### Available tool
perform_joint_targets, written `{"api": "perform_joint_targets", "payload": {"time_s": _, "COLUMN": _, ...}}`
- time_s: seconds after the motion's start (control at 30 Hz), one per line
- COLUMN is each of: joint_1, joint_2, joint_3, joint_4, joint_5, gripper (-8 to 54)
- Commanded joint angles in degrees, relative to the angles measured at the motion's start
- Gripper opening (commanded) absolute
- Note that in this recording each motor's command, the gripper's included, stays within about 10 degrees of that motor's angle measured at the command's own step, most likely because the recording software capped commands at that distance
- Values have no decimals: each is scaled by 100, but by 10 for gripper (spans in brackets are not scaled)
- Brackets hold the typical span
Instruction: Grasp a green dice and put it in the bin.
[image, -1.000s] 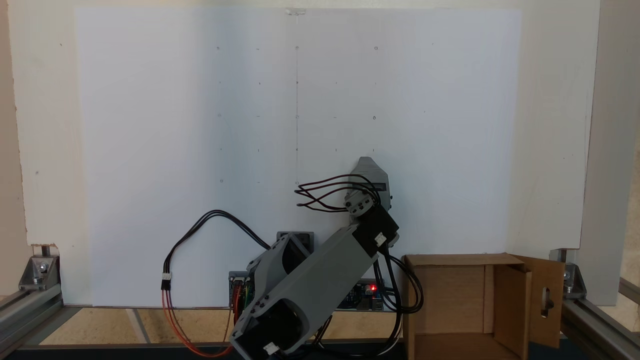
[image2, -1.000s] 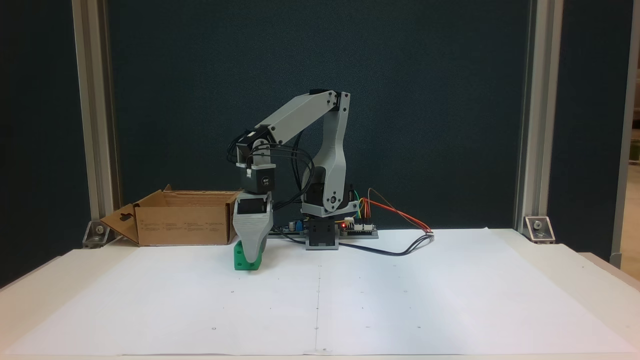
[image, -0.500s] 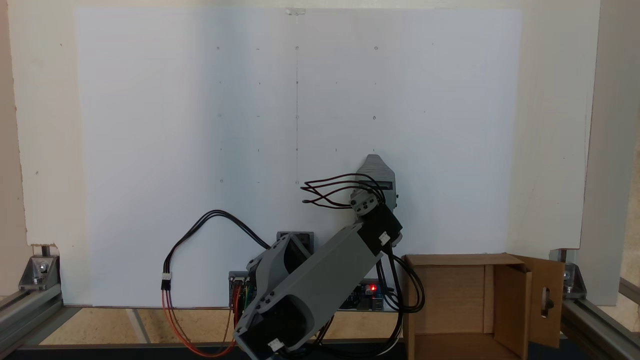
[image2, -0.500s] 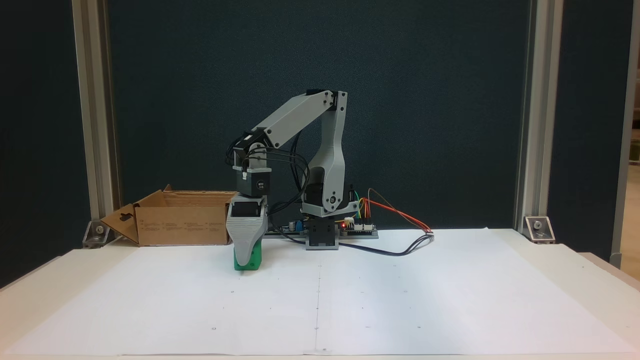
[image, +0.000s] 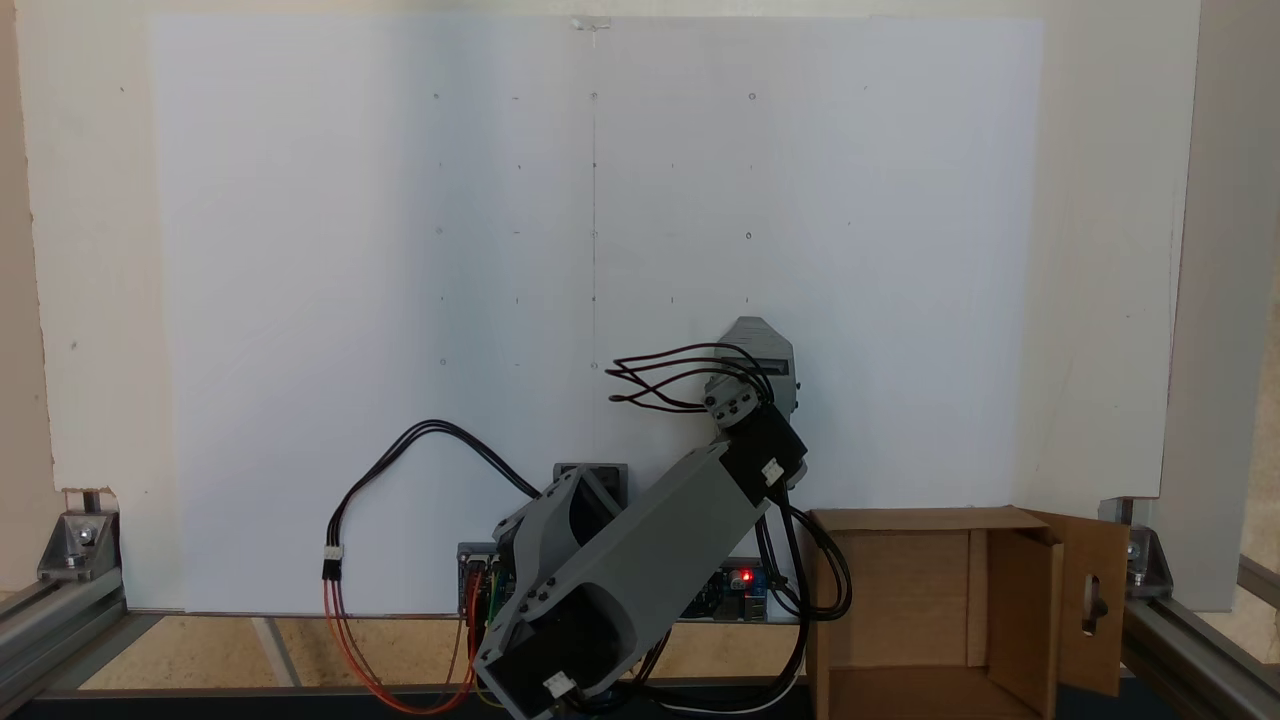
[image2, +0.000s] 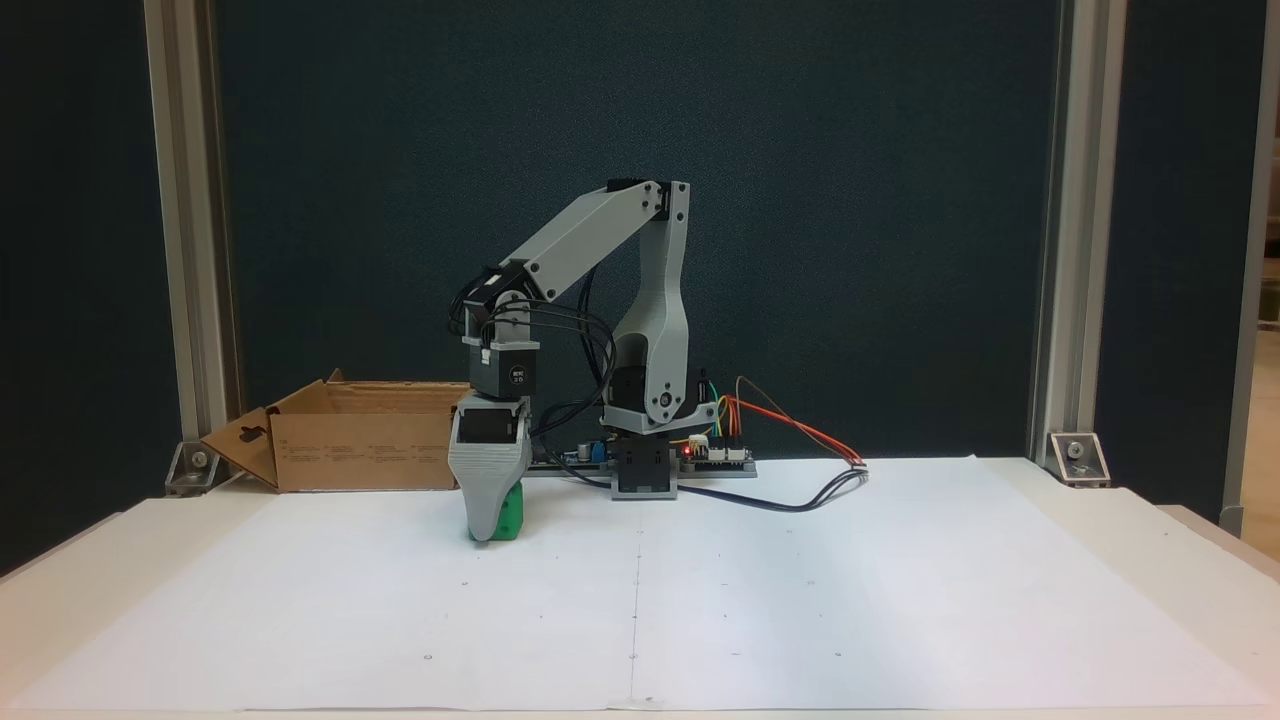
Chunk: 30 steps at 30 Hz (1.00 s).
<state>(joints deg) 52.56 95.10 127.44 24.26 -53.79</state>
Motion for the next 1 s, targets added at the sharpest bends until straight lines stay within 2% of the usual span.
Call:
{"api": "perform_joint_targets", "payload": {"time_s": 0.0, "joint_1": 0, "joint_2": 9, "joint_3": -123, "joint_4": -9, "joint_5": -53, "gripper": 232}}
{"api": "perform_joint_targets", "payload": {"time_s": 0.1, "joint_1": -9, "joint_2": 9, "joint_3": -123, "joint_4": 0, "joint_5": 211, "gripper": 121}}
{"api": "perform_joint_targets", "payload": {"time_s": 0.13, "joint_1": -26, "joint_2": 9, "joint_3": -123, "joint_4": 26, "joint_5": 334, "gripper": 114}}
{"api": "perform_joint_targets", "payload": {"time_s": 0.3, "joint_1": -229, "joint_2": 167, "joint_3": -132, "joint_4": 272, "joint_5": 1204, "gripper": 114}}
{"api": "perform_joint_targets", "payload": {"time_s": 0.4, "joint_1": -387, "joint_2": 422, "joint_3": -536, "joint_4": 1134, "joint_5": 1782, "gripper": 114}}
{"api": "perform_joint_targets", "payload": {"time_s": 0.7, "joint_1": -949, "joint_2": 835, "joint_3": -3988, "joint_4": 4208, "joint_5": 3689, "gripper": 114}}
{"api": "perform_joint_targets", "payload": {"time_s": 0.77, "joint_1": -923, "joint_2": 844, "joint_3": -4727, "joint_4": 4806, "joint_5": 3762, "gripper": 114}}
{"api": "perform_joint_targets", "payload": {"time_s": 0.9, "joint_1": 631, "joint_2": 844, "joint_3": -6572, "joint_4": 6144, "joint_5": 3762, "gripper": 114}}
{"api": "perform_joint_targets", "payload": {"time_s": 0.97, "joint_1": 1334, "joint_2": 738, "joint_3": -6785, "joint_4": 5818, "joint_5": 3858, "gripper": 114}}
